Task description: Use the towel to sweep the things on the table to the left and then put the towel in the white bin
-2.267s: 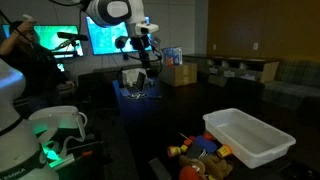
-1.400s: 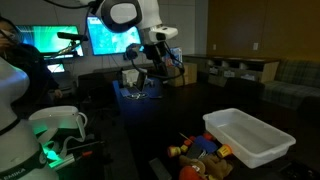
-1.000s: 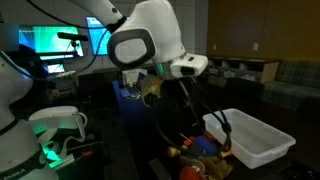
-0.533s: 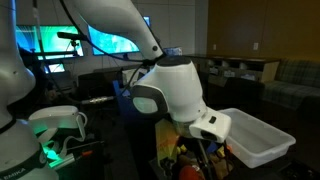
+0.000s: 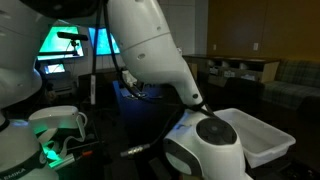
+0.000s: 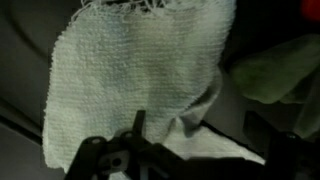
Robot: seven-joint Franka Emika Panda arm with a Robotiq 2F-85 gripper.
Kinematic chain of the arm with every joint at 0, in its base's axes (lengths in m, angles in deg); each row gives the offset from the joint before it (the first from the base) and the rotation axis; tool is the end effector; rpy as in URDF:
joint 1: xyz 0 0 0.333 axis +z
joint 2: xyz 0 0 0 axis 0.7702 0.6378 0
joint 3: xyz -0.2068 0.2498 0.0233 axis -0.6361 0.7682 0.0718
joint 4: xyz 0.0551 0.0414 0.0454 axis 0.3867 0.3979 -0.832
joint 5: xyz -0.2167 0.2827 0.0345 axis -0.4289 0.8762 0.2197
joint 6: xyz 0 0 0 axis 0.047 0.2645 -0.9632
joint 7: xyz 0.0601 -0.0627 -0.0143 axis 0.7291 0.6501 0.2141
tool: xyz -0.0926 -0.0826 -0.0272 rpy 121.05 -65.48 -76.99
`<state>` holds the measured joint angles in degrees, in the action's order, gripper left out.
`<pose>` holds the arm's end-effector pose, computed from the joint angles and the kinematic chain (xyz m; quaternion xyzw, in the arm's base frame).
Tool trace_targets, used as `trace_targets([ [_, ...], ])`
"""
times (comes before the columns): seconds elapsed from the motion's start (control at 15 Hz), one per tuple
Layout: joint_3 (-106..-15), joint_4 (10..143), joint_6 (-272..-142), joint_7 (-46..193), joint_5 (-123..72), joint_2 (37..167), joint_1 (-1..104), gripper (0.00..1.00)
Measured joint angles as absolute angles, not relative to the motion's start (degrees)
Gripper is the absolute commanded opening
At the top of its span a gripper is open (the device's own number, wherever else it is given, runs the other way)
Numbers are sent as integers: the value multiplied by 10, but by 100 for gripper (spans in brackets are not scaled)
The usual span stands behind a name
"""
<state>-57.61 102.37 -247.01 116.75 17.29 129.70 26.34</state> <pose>0.4933 -0.2849 0.0951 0.9683 -0.2174 0.1225 0.0026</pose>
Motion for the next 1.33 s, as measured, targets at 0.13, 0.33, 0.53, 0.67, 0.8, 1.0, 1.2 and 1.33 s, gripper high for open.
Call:
trace_targets([
  [0.13, -577, 978, -2470, 1167, 171, 1349, 249, 100],
  [0.33, -578, 928, -2470, 1128, 114, 1402, 233, 100],
  [0.53, -578, 904, -2470, 1046, 10, 1422, 218, 99],
  [0.67, -578, 897, -2468, 1006, -40, 1425, 212, 82],
  [0.8, -579, 894, -2464, 978, -77, 1426, 210, 63],
  [1.0, -583, 891, -2456, 952, -112, 1424, 210, 39],
  [1.2, -590, 893, -2446, 941, -135, 1420, 210, 17],
  [1.33, -601, 900, -2446, 933, -147, 1417, 212, 3],
])
